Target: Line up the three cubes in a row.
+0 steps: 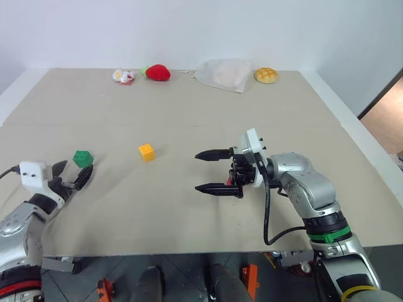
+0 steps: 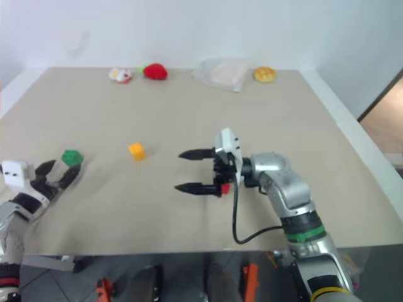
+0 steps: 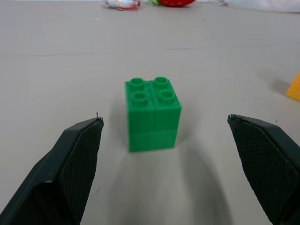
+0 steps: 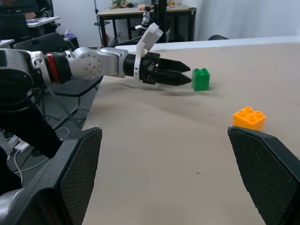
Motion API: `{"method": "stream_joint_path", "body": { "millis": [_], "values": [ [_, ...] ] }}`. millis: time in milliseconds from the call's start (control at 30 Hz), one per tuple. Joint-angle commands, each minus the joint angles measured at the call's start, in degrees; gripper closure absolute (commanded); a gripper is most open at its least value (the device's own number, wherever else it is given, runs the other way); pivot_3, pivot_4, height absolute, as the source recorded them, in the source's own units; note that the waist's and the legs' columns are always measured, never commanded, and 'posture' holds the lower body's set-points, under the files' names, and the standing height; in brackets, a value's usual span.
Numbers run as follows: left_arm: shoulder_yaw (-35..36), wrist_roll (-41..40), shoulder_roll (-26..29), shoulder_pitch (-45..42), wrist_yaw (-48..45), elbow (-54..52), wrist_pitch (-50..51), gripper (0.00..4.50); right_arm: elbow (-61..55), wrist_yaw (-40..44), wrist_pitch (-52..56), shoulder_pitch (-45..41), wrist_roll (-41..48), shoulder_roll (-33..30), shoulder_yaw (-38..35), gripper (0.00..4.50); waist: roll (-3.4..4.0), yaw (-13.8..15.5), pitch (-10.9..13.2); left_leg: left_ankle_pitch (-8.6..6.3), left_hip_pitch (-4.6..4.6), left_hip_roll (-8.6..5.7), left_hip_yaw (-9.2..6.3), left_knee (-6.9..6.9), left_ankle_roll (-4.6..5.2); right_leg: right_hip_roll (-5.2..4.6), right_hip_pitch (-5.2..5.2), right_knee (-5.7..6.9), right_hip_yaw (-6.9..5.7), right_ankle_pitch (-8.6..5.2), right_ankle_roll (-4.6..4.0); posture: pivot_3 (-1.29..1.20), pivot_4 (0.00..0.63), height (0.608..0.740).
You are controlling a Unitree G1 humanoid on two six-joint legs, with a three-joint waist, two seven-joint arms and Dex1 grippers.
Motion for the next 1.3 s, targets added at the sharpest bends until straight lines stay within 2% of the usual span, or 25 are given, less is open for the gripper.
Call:
{"method": "stream_joint_path", "body": {
  "millis": [33, 233, 267, 533, 800, 1000, 1133, 1300],
  "values": [
    [-0.11, 1.62, 2.15, -3.75, 0.11, 4.03, -2.20, 0.08, -2.15, -0.71, -0.90, 0.03, 0.46, -0.08, -1.47, 0.05, 0.00, -0.01, 0.00, -0.01, 0.00, 0.05, 0.04, -0.01, -0.01, 0.03, -0.03, 0.01, 0.03, 0.01, -0.03, 0.00, 0.150, 0.739],
    [-1.98, 4.33, 3.19, -9.42, -0.20, 11.51, -4.45, 0.08, -2.78, -2.57, -1.29, 0.91, 0.08, -0.41, -1.94, 0.05, 0.00, -0.03, 0.00, 0.00, -0.01, 0.17, -0.02, -0.02, -0.01, 0.27, -0.07, 0.06, 0.07, 0.04, -0.08, 0.00, 0.150, 0.739],
    [-2.03, 4.27, 3.11, -9.69, -0.50, 12.01, -4.83, 0.61, -2.79, -2.68, -1.33, 1.01, 0.17, -0.52, -2.07, 0.00, 0.00, -0.06, 0.00, 0.00, -0.01, 0.18, 0.00, -0.02, -0.01, 0.27, -0.08, 0.06, 0.09, 0.04, -0.08, 0.00, 0.150, 0.739],
    [-3.87, 3.08, 2.54, -10.89, -4.11, 9.94, -3.72, 3.20, -2.46, -3.02, -1.96, 1.58, -0.05, -1.65, -2.60, 0.00, 0.00, 0.00, 0.00, 0.00, -0.02, 0.18, 0.01, -0.02, -0.01, 0.28, -0.09, 0.06, 0.11, 0.05, -0.09, 0.00, 0.150, 0.739],
    [-8.78, -3.92, 4.67, -17.98, -17.16, -0.27, 6.51, 3.19, -0.98, -2.88, -2.24, 0.75, -0.31, -2.30, -3.06, 0.00, 0.00, 0.01, 0.00, 0.03, -0.11, 0.18, 0.01, 0.03, -0.03, 0.30, -0.09, 0.05, 0.13, 0.07, -0.05, 0.00, 0.150, 0.739],
    [-12.24, -8.00, 6.15, -32.46, -23.71, -2.36, 14.61, 3.19, -1.47, -4.21, -1.52, 2.04, 0.36, -4.10, -5.85, 0.00, -0.01, 0.01, 0.01, 0.03, -0.18, 0.19, -0.06, 0.05, -0.02, 0.40, -0.13, 0.06, 0.15, 0.19, 0.17, 0.00, 0.150, 0.739],
    [-19.96, -10.17, 2.21, -38.26, -30.45, -6.20, 20.70, 3.19, -4.45, -6.09, 0.36, 5.75, 1.72, -6.38, -9.65, 0.00, 0.00, 0.01, 0.01, 0.02, -0.16, 0.19, -0.03, 0.04, -0.01, 0.40, -0.10, 0.06, 0.20, 0.14, 0.23, 0.00, 0.150, 0.739],
    [-28.01, -7.30, -2.63, -37.42, -35.96, -6.70, 19.90, 3.19, -9.93, -7.00, 3.04, 11.41, 3.99, -10.61, -14.28, 0.00, 0.03, -0.11, 0.03, 0.02, -0.27, 0.16, -0.04, 0.06, -0.01, 0.40, -0.17, 0.06, 0.22, 0.12, 0.29, 0.00, 0.150, 0.739]
  ]
}}
